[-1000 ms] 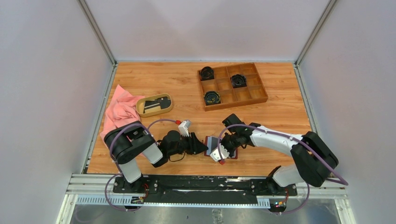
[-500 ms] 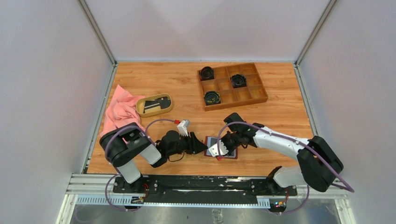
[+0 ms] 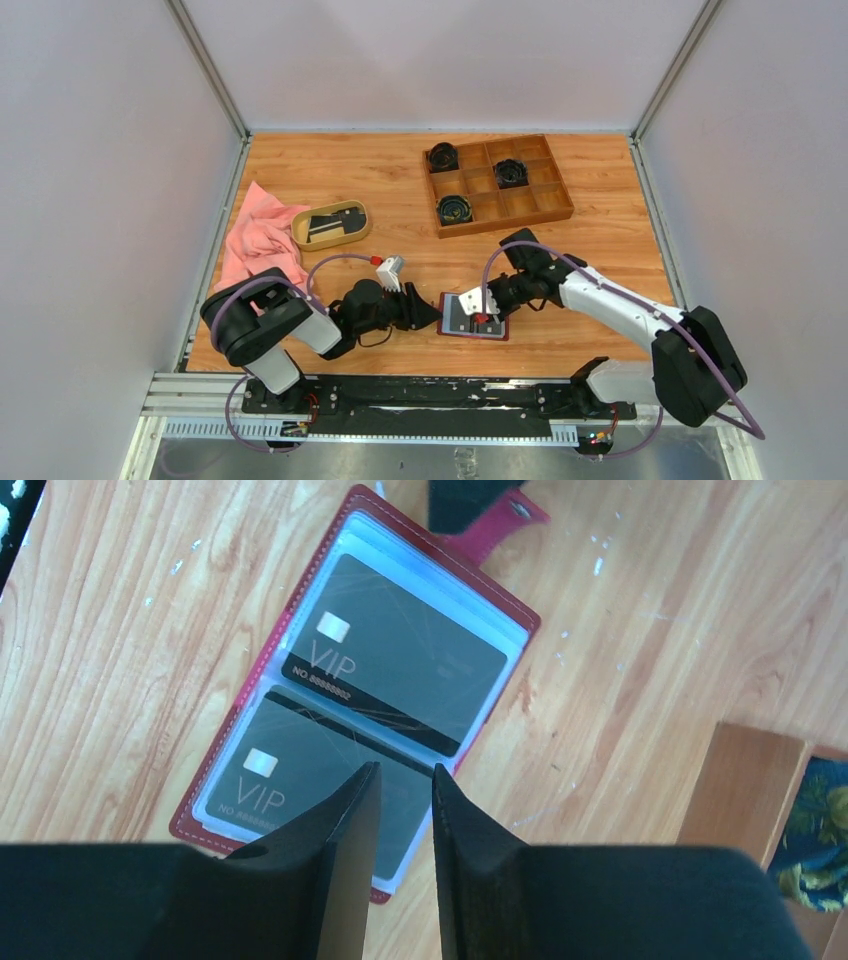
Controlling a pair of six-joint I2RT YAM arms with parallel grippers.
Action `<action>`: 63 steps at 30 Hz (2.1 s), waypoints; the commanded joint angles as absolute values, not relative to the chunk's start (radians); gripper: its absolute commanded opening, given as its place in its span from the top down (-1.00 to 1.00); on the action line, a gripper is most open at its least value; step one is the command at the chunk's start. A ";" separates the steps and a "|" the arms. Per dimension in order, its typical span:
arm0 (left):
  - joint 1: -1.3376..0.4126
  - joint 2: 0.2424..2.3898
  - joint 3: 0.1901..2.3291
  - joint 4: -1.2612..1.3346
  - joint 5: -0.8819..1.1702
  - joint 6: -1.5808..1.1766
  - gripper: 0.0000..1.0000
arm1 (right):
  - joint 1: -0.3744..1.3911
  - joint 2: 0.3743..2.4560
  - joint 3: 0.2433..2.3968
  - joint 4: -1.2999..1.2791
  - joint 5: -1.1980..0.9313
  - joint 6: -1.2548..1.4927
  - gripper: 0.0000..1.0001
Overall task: Put the credit cards into the card holder
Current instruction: Insert the credit card into the card holder, then close the card holder at the center of the board.
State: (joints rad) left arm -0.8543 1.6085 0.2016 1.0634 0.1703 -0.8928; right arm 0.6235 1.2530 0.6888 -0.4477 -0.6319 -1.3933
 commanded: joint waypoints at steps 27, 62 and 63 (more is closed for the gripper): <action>-0.900 1.404 0.286 0.618 -0.058 -0.816 0.22 | 0.398 1.181 0.819 -0.652 -0.890 -1.129 0.42; -0.838 1.045 0.365 0.222 -0.171 -0.632 1.00 | 0.364 1.432 0.961 -0.676 -0.988 -0.695 0.49; -0.838 1.044 0.372 0.221 -0.161 -0.632 1.00 | 0.362 1.458 0.972 -0.676 -0.982 -0.661 0.50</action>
State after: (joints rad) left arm -0.8440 1.0649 0.3332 0.3000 -0.1589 -0.6769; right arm 0.3786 1.3750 0.9180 -0.6556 -0.9634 -0.8284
